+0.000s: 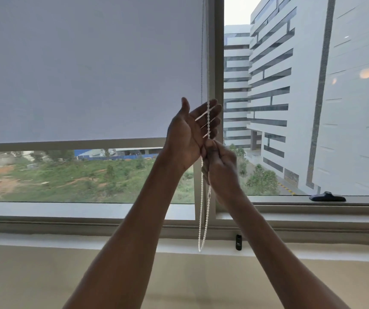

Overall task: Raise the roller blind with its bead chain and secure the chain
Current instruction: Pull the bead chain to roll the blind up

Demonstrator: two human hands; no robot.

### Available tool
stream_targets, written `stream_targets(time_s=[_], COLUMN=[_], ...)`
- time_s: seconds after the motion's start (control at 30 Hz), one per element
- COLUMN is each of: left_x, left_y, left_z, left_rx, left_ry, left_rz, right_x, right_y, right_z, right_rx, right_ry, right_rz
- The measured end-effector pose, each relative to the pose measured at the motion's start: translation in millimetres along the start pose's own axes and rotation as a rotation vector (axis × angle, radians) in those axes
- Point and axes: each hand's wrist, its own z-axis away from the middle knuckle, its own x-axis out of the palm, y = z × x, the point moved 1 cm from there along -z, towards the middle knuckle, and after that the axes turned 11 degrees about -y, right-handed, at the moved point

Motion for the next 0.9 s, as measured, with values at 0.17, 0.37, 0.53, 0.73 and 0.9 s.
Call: stream_targets(time_s=[0.17, 0.37, 0.53, 0.73, 0.9], left_x=[16.0, 30.5, 31.3, 26.2, 18.9], left_y=[6.8, 9.5, 6.8, 2.9, -46.2], left_z=[-0.8, -2.7, 3.0, 14.4, 38.1], left_rx=[-0.012, 0.067, 0.183, 0.265, 0.179], left_ry=[-0.038, 0.134, 0.216, 0.267, 0.326], left_rz=[-0.006, 0.028, -0.015, -0.059, -0.153], right_x=[-0.9, -0.5, -5.1, -23.0, -18.0], right_y=[1.0, -3.0, -3.2, -30.0, -73.9], right_z=[8.0, 9.3, 7.3, -21.3, -58.0], right_rx=[0.029, 0.055, 0.118, 0.135, 0.12], right_ry=[-0.041, -0.028, -0.141, -0.216, -0.244], right_rz=[-0.042, -0.043, -0.163, -0.078, -0.332])
